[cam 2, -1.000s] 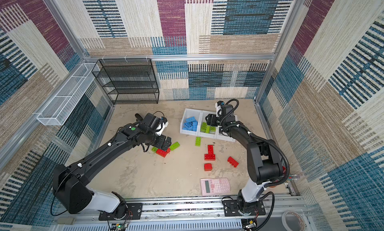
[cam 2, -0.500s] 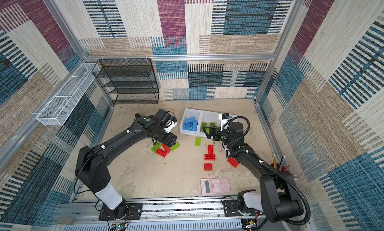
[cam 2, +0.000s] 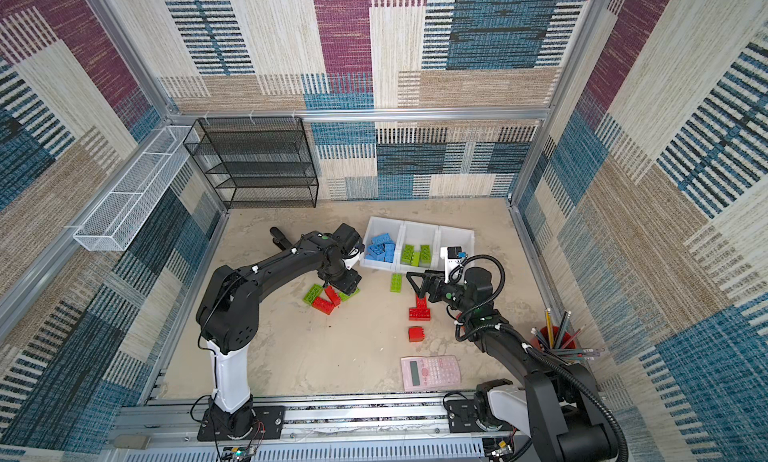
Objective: Sort the legos into containers by color
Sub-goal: 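Grasp the lime-green brick beside the red bricks with left gripper, lift toward bin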
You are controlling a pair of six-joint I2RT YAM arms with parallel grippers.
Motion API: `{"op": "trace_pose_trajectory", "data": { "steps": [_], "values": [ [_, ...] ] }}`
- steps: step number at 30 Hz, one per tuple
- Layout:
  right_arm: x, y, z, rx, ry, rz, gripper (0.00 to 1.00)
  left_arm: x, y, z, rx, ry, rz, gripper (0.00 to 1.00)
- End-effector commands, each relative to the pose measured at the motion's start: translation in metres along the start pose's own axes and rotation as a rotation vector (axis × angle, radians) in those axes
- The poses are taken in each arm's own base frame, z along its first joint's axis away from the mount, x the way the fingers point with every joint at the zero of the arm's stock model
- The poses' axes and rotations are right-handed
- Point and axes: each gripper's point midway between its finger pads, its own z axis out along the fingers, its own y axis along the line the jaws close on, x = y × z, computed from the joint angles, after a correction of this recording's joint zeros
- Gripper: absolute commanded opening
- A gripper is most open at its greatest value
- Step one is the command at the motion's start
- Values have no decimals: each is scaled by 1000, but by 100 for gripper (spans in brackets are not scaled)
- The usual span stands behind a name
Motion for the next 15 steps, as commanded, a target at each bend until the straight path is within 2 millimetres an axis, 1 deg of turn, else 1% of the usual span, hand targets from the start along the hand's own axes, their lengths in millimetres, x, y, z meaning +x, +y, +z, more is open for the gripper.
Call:
{"op": "trace_pose_trajectory", "data": {
  "steps": [1, 6, 11, 15],
  "values": [
    [-7, 6, 0, -27, -31, -21, 90, -6, -2, 7, 11, -3, 41, 76],
    [-4, 3, 1, -20, -21, -15, 90, -4, -9, 22, 35, 20, 48, 76],
    [-5, 1, 1, -12, -25, -19, 90, 4, -19, 31, 81, 38, 39, 73],
    [-4, 2, 1, -12, -25, -18, 90, 11, -25, 36, 106, 51, 24, 69]
  ]
}}
